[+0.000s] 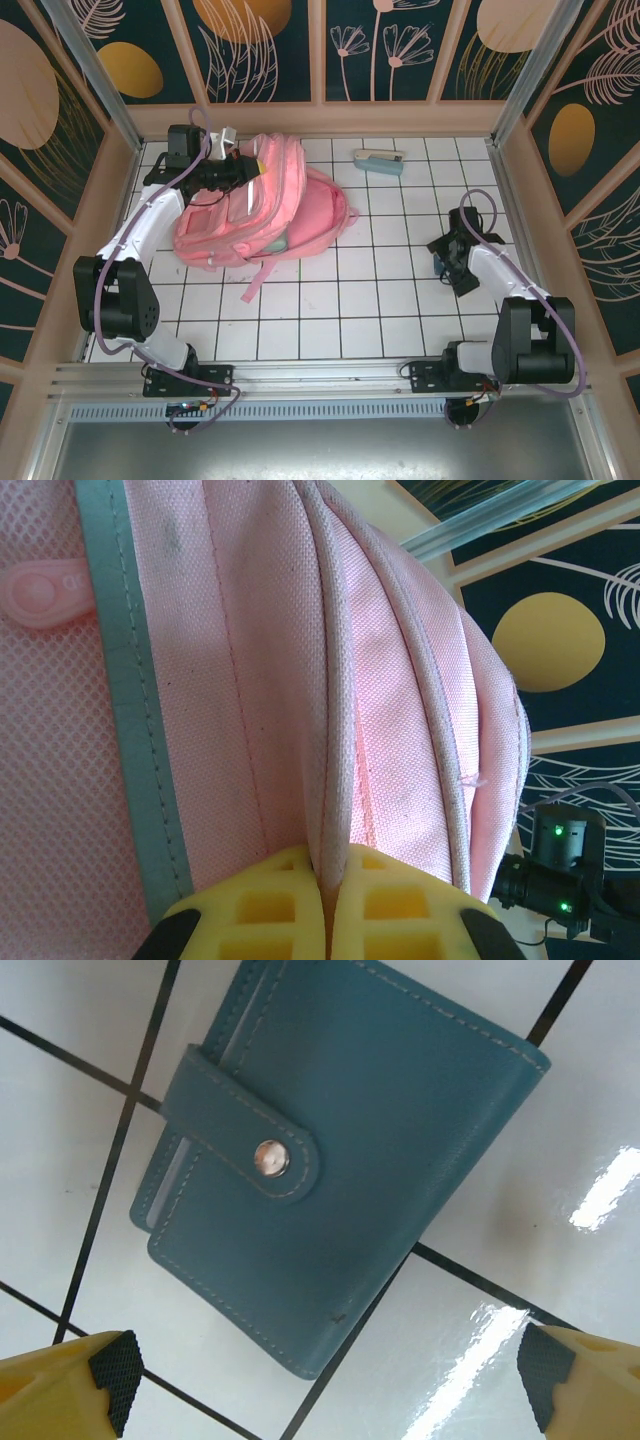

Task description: Pack the student bag

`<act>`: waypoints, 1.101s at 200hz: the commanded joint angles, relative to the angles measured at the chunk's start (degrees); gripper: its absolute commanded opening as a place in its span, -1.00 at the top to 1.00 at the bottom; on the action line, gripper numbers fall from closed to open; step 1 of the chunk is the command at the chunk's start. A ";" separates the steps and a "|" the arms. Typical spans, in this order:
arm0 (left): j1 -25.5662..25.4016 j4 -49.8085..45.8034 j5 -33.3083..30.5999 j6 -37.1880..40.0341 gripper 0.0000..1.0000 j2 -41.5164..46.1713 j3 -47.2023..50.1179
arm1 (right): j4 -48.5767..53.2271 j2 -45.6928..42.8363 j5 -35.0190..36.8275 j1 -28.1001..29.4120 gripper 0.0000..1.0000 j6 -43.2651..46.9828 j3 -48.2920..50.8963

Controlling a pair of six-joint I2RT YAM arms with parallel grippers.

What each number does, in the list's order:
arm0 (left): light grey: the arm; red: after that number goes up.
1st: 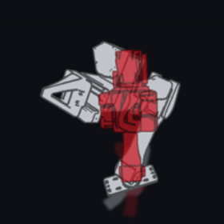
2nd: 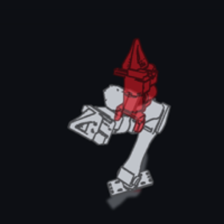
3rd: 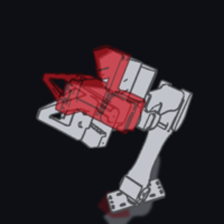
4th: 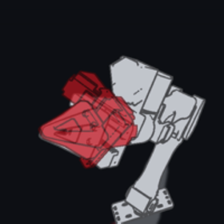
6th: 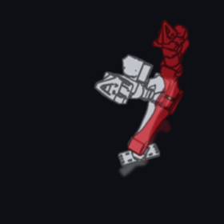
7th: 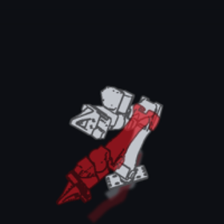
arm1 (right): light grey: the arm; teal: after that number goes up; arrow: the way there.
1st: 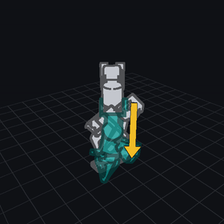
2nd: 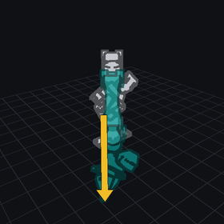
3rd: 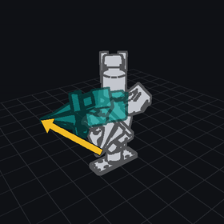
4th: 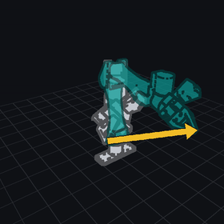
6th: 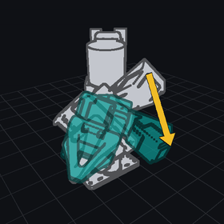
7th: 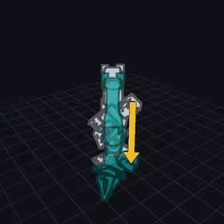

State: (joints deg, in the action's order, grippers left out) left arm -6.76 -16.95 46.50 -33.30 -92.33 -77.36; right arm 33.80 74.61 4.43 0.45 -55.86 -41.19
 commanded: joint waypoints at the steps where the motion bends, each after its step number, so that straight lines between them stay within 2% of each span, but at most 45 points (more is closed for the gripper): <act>1: -0.27 4.56 2.65 0.78 1.00 0.75 -1.35 | -1.77 1.94 -1.14 -1.91 -0.98 0.87 0.50; 60: -0.27 4.56 2.65 0.96 1.00 0.66 -1.37 | -6.73 10.15 -2.15 -4.14 -0.97 3.39 -1.55; 78: -0.26 4.38 2.63 1.06 1.00 0.66 -1.53 | -6.08 12.37 -1.98 -3.77 -0.85 4.34 -2.78; 94: -0.27 4.28 2.59 1.20 1.00 0.83 -1.65 | -6.01 11.58 -1.67 -3.14 -0.56 4.76 -2.60; 116: -0.27 4.22 2.51 1.22 1.00 0.84 -1.52 | -6.37 9.06 -1.26 -2.53 -0.06 5.00 -1.58; 152: -0.27 3.94 2.55 1.13 1.00 0.44 -1.79 | -5.29 6.53 -0.18 -2.47 0.52 5.86 -0.76; 176: -0.27 3.77 2.69 1.09 1.00 0.22 -2.13 | -5.22 4.14 -0.56 -1.98 0.99 6.67 -0.67; 216: -0.24 4.22 4.63 0.68 1.00 0.57 -2.66 | -8.22 -1.26 -3.29 1.88 1.00 9.95 -2.44; 220: -0.21 4.21 4.79 0.63 1.00 0.64 -2.82 | -9.66 -1.82 -5.50 2.71 1.00 10.78 -2.51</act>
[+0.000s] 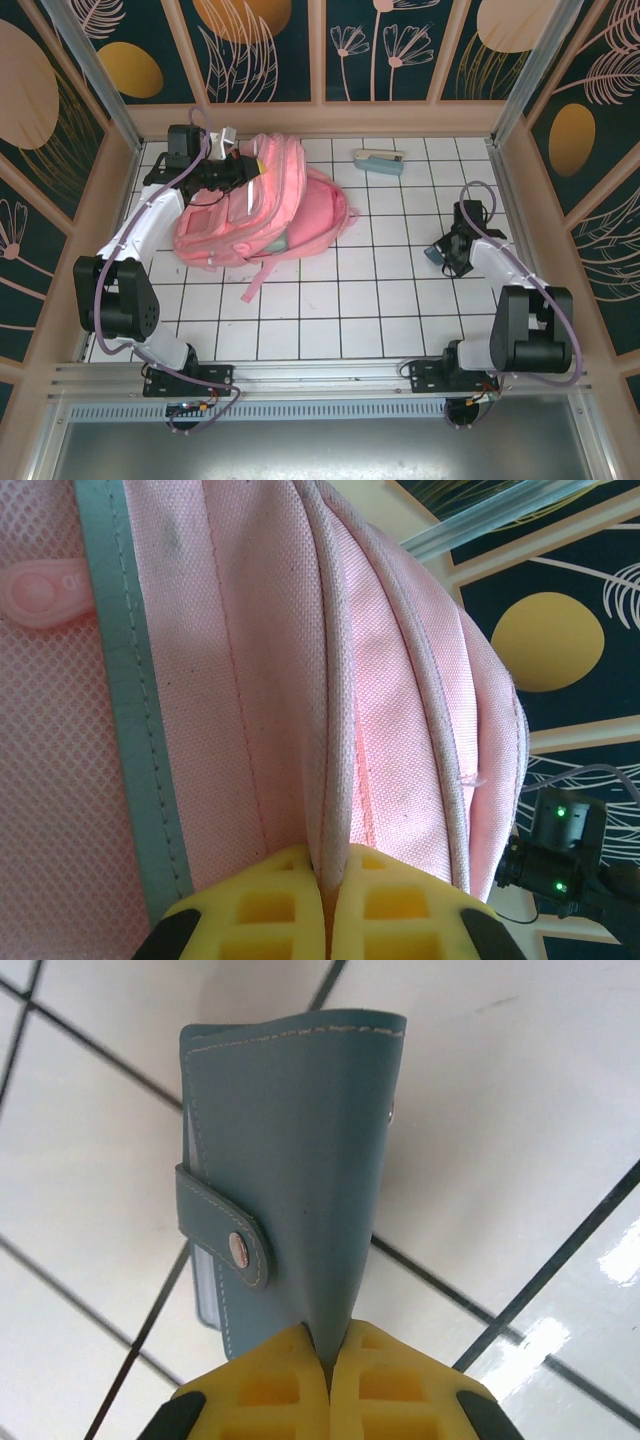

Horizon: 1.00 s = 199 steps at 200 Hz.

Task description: Pack the student bag

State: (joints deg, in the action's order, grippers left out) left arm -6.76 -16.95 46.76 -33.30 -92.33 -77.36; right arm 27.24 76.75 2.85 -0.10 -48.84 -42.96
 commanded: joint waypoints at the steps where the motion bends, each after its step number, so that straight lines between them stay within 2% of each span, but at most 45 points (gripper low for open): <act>1: -0.24 4.21 4.64 0.61 1.00 0.65 -2.85 | -3.57 -4.14 -4.27 3.48 1.00 4.02 -0.78; 31: -0.18 5.14 6.75 -0.77 1.00 0.92 -3.39 | -11.70 -6.12 -8.34 11.77 1.00 7.00 -3.92; 74: -0.09 8.36 10.32 -3.87 1.00 1.26 -2.97 | -22.54 0.17 -17.95 21.29 1.00 9.52 -10.56; 149: 0.61 12.20 12.25 -8.70 1.00 1.45 -3.02 | -34.39 21.44 -28.79 34.27 1.00 6.83 -24.80; 199: 0.70 13.20 12.06 -9.80 1.00 1.64 -2.19 | -32.40 33.27 -30.35 39.47 1.00 6.26 -35.15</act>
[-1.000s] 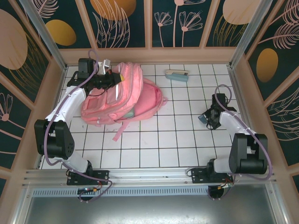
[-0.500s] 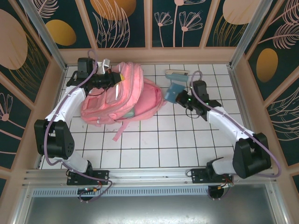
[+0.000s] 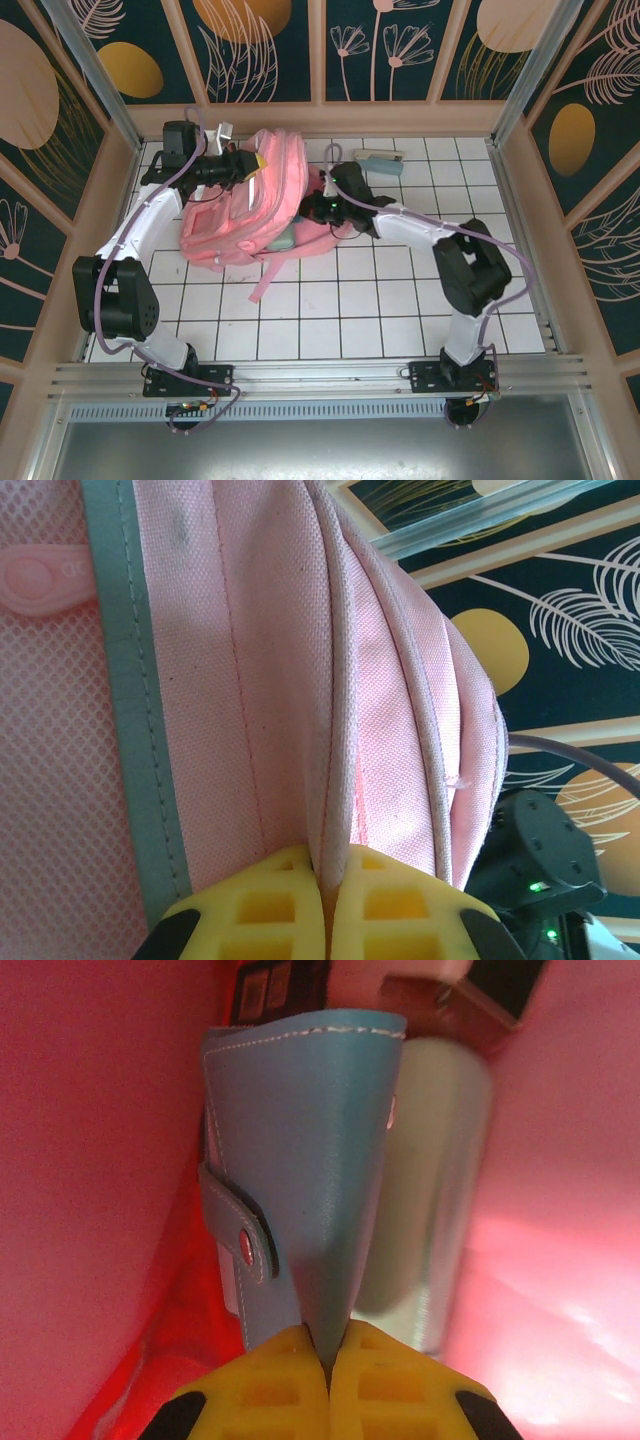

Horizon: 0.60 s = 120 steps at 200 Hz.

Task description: Pack the student bag

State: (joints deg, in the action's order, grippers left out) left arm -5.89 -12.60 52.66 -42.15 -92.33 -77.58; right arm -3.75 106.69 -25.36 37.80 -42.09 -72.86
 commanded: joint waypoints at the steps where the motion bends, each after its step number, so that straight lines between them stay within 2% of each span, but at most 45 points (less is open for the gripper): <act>1: -0.17 8.88 6.15 -0.98 1.00 1.68 -1.97 | -1.33 3.51 -2.09 1.61 1.00 -0.52 -5.44; 18: -0.17 9.00 6.06 -1.06 1.00 1.85 -1.48 | 1.19 6.03 -1.45 2.18 0.99 0.09 -8.46; 33: -0.22 9.00 6.09 -0.92 1.00 2.03 -1.09 | 2.86 7.15 -1.57 2.19 0.68 0.40 -9.74; 52: -0.17 8.82 6.00 -0.75 1.00 2.14 -0.68 | 4.78 6.44 -0.35 1.82 0.06 1.38 -9.55; 63: -0.10 8.61 5.92 -0.45 1.00 2.20 -0.55 | 5.65 5.15 0.58 1.36 -0.13 1.86 -8.64; 82: -0.09 8.06 5.79 0.14 1.00 2.20 -0.35 | 6.31 2.20 2.25 -0.12 -0.21 2.38 -5.85; 120: 0.15 5.31 3.48 2.14 1.00 2.66 -0.34 | 9.55 -3.43 5.56 -4.46 -0.22 5.13 -0.98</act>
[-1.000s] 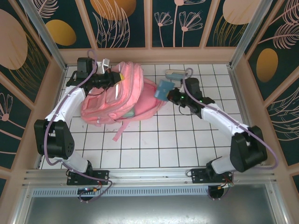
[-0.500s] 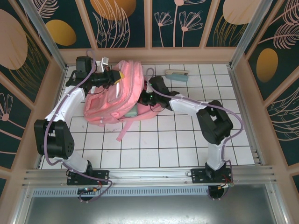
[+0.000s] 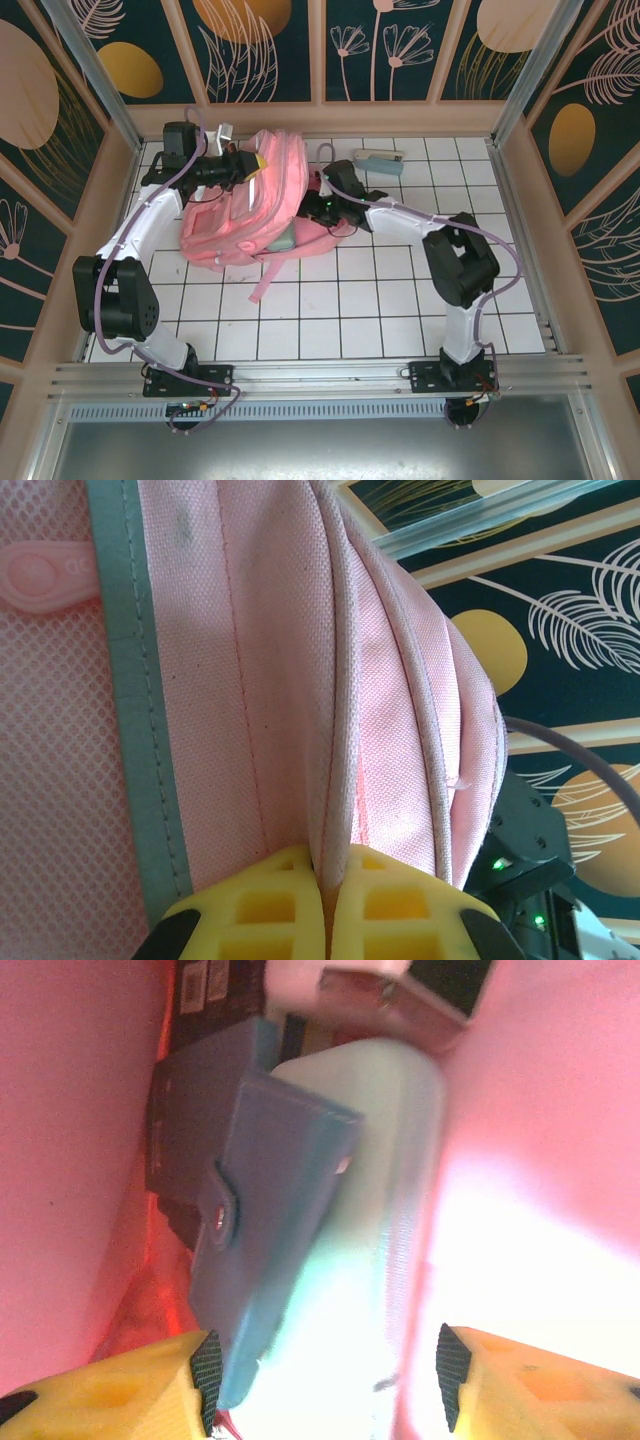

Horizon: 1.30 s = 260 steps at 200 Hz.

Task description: Pack the student bag

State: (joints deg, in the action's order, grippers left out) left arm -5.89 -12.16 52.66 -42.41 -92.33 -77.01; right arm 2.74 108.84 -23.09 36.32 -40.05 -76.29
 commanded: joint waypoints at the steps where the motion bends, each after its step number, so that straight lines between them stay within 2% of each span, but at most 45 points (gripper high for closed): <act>1: 0.17 4.74 3.31 2.50 1.00 2.63 -0.88 | 3.15 -5.70 3.44 -3.12 -0.22 3.21 2.50; 58: 0.78 -4.91 -4.21 8.93 1.00 5.65 -1.21 | 7.41 -8.13 9.27 -11.93 -0.22 6.94 3.36; 92: 2.15 -12.86 -11.30 13.51 1.00 7.87 -1.34 | 8.43 -3.99 11.44 -13.01 -0.22 7.81 0.12; 111: 3.63 -15.77 -13.92 15.29 1.00 9.22 -1.08 | 8.43 0.08 9.58 -12.86 -0.22 7.80 -1.93; 136: 4.42 -19.33 -15.96 18.00 1.00 10.15 -1.74 | 7.86 4.79 7.02 -10.14 -0.21 7.84 -4.04; 160: 4.63 -24.55 -25.20 20.98 1.00 10.32 -3.63 | 7.08 7.75 5.63 -5.90 -0.11 6.69 -5.35; 193: 5.09 -27.89 -35.30 21.05 1.00 11.26 -4.60 | 3.67 9.89 3.20 -1.06 0.10 3.05 -4.06; 204: 5.17 -28.35 -37.39 20.73 1.00 11.77 -4.77 | 2.87 10.76 2.21 0.39 0.17 2.25 -4.19; 260: 5.19 -29.40 -44.30 20.53 1.00 14.72 -2.50 | 2.67 14.79 0.29 5.52 0.18 0.73 -8.29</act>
State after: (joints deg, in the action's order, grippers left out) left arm -1.58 -41.85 15.64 -21.65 -80.25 -79.53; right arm 6.72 121.97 -18.44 39.81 -38.50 -82.37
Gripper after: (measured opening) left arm 0.052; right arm 0.409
